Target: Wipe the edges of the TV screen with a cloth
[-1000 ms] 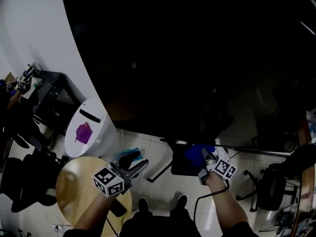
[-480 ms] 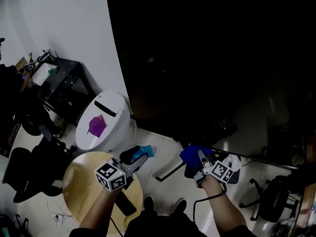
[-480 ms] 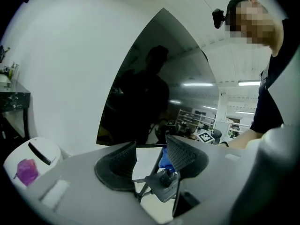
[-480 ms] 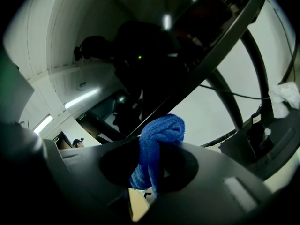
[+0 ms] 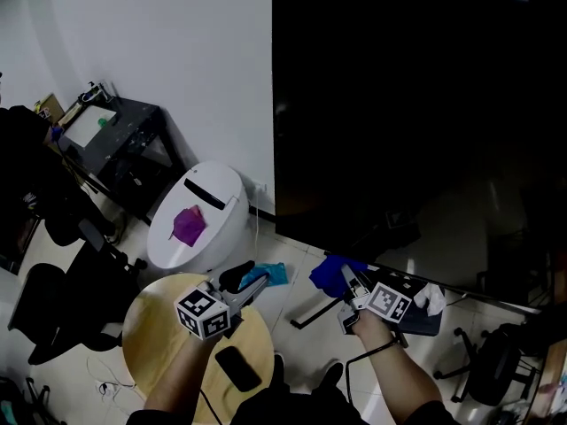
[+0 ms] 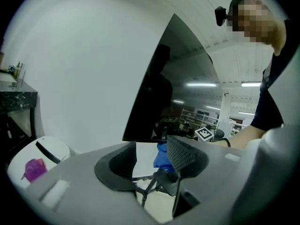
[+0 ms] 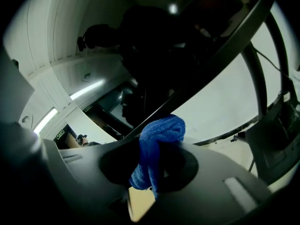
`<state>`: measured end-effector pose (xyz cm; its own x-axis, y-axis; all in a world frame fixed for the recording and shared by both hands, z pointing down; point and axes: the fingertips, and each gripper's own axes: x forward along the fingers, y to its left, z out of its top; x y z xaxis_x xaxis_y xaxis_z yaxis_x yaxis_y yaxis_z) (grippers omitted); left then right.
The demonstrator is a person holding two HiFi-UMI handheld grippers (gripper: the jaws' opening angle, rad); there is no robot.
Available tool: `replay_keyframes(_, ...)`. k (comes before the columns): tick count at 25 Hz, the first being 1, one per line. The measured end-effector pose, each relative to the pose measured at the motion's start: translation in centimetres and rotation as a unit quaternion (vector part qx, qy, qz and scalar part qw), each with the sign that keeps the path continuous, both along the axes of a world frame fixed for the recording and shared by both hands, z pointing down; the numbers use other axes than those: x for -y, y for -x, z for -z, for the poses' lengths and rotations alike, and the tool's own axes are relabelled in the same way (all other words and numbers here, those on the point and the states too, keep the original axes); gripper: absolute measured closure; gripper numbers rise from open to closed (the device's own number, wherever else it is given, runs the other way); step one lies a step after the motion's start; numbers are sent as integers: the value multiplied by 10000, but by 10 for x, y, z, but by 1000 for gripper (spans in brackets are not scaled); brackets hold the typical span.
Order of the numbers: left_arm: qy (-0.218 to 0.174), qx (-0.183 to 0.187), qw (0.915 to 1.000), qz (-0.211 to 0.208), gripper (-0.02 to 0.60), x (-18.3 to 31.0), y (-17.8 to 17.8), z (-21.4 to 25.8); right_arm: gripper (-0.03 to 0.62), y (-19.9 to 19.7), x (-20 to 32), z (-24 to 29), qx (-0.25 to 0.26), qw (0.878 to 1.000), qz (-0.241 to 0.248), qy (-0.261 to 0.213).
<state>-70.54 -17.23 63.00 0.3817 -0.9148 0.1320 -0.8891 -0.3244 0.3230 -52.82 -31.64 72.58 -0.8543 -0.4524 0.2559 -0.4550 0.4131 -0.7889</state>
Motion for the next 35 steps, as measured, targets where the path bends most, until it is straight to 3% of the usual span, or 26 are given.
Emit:
replay_keyframes(15,107,-137,9992,357,388,-27,55,-24,490,143,-28,0,51,9952,979,-9)
replay_keyframes(23,199,-149,9988,415,374,-33,80,-33,490,196,-41,0,91,9923,1237,59)
replay_keyframes(29,463,-472,9978,-107,278,-9,81,-51,490,215,-69,15,351,9825,1828,-9)
replay_keyframes(32,447,-828,9943,-499,252,8,76,-51,488,223,-90,37,644,9686,2385,-286)
replay_keyframes(35,321,-947,9904,-958,209,13,58,-43,487,226,-107,57,806,9538,2853,-488)
